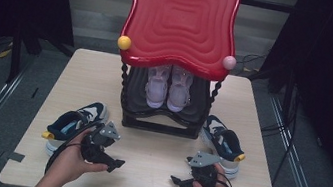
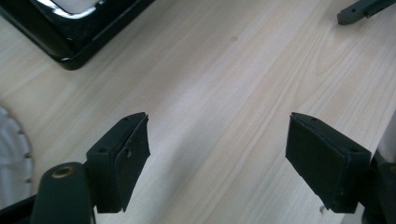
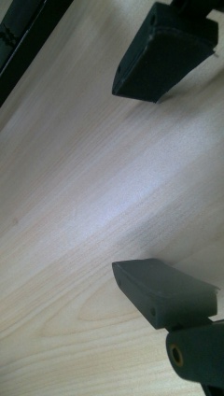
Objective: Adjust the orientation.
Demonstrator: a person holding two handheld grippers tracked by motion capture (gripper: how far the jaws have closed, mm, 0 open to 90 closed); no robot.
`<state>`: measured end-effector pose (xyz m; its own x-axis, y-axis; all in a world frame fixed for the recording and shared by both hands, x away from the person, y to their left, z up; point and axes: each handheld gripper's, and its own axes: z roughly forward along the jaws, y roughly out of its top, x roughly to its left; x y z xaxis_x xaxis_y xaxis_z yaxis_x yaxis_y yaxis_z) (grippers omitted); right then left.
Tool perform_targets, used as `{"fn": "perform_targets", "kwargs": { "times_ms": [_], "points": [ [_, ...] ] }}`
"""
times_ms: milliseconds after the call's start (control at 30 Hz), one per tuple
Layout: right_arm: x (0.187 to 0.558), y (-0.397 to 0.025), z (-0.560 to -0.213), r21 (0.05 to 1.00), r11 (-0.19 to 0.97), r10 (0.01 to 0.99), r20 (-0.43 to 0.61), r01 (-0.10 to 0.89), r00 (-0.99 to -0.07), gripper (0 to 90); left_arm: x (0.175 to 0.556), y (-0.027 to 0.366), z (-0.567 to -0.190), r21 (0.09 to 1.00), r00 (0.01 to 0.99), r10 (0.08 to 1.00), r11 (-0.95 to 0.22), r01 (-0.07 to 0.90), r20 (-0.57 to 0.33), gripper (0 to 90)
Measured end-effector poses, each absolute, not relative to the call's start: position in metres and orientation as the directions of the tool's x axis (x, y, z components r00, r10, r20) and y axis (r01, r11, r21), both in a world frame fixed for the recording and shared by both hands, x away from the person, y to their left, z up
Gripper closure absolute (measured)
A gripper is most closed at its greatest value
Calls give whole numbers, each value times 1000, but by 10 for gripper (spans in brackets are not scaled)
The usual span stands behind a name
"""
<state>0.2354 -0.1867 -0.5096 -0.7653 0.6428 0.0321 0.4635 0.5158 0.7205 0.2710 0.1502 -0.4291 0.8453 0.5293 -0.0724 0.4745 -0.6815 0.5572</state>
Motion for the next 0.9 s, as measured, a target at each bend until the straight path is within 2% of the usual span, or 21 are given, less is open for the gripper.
{"fn": "perform_targets", "kwargs": {
  "times_ms": [100, 300, 533, 900],
  "points": [
    [235, -187, -510, 721, 516, 642, 33, 463, -766, 127, 271, 154, -420, 553, 853, 519, -698, 455, -46, 214],
    [236, -187, -510, 721, 517, 640, 32, 461, -768, 127, 273, 167, -410, 552, 836, 546, -683, 478, -48, 219],
    [236, -187, -510, 722, 517, 639, 32, 460, -769, 127, 275, 187, -402, 544, 821, 571, -692, 475, 10, 226],
    [236, -187, -510, 722, 517, 639, 33, 460, -769, 127, 276, 217, -398, 529, 792, 610, -683, 504, 34, 231]
  ]
}}
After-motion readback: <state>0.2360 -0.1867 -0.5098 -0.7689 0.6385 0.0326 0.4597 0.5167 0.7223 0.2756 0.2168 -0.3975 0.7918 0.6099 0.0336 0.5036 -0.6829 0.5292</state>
